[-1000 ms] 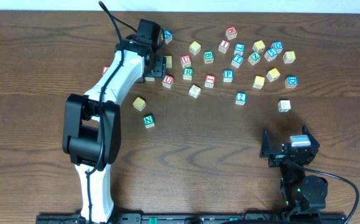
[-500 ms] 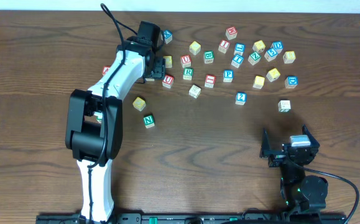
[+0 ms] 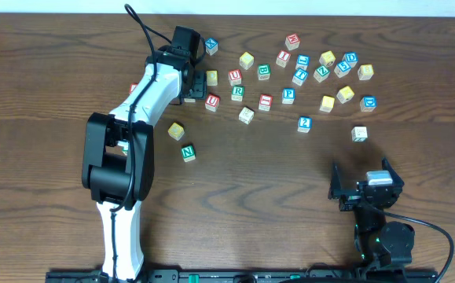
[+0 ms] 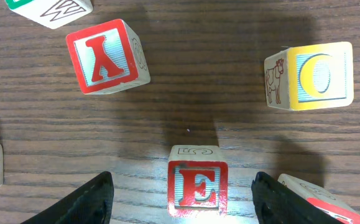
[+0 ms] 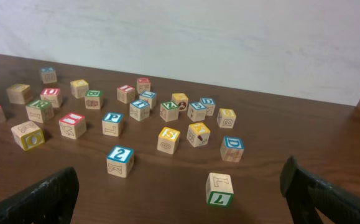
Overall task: Spell out NEURIPS
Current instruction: 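Lower the left gripper around the red E block and close it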
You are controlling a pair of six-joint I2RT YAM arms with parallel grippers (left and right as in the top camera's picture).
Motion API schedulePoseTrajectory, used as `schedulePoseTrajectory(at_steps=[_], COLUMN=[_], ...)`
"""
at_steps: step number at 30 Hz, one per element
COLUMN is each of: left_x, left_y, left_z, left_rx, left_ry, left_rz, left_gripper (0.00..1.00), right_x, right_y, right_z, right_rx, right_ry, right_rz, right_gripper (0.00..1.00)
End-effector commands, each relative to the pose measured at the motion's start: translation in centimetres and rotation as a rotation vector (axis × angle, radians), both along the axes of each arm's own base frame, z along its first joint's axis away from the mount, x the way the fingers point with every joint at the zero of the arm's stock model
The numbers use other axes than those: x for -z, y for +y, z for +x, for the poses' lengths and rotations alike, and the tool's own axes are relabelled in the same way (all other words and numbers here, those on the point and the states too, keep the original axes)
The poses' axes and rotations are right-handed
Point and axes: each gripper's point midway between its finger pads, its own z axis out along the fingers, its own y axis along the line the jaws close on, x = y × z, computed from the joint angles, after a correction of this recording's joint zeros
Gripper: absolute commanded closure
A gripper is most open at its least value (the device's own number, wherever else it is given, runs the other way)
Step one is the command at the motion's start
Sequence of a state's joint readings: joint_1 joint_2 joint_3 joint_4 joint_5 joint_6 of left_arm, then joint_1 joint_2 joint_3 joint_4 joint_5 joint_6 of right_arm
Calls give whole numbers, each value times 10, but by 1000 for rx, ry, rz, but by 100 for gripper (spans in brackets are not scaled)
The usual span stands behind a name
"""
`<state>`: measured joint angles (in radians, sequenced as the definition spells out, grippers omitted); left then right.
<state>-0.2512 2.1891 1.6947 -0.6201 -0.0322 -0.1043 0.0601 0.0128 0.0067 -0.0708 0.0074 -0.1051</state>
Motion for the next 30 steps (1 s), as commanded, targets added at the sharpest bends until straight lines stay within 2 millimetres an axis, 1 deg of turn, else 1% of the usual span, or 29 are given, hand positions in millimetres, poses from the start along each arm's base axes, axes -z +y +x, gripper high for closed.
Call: schedulePoseTrajectory(at_steps=[1, 18, 20, 21, 25, 27, 30], left_x=[5, 5, 5, 6, 14, 19, 20], left_y=[2, -3, -3, -3, -2, -2, -2], left_z=[6, 6, 6, 6, 4, 3, 3], left_rx=[-11, -2, -2, -2, -2, -2, -2], left_ry=[2, 7, 7, 7, 23, 36, 35], left_rz=[0, -24, -24, -24, -20, -17, -17], left_gripper=[30, 30, 34, 34, 34, 33, 32], right_x=[1, 1, 1, 1, 1, 1, 1], right_y=[-2, -2, -2, -2, -2, -2, -2], right_z=[0, 0, 0, 0, 0, 0, 0], right_rx=[11, 11, 11, 11, 11, 11, 10], right_ry=[4, 4, 4, 3, 3, 4, 4], right_rz=[15, 15, 15, 15, 15, 15, 15], right_gripper=[1, 1, 1, 1, 1, 1, 1])
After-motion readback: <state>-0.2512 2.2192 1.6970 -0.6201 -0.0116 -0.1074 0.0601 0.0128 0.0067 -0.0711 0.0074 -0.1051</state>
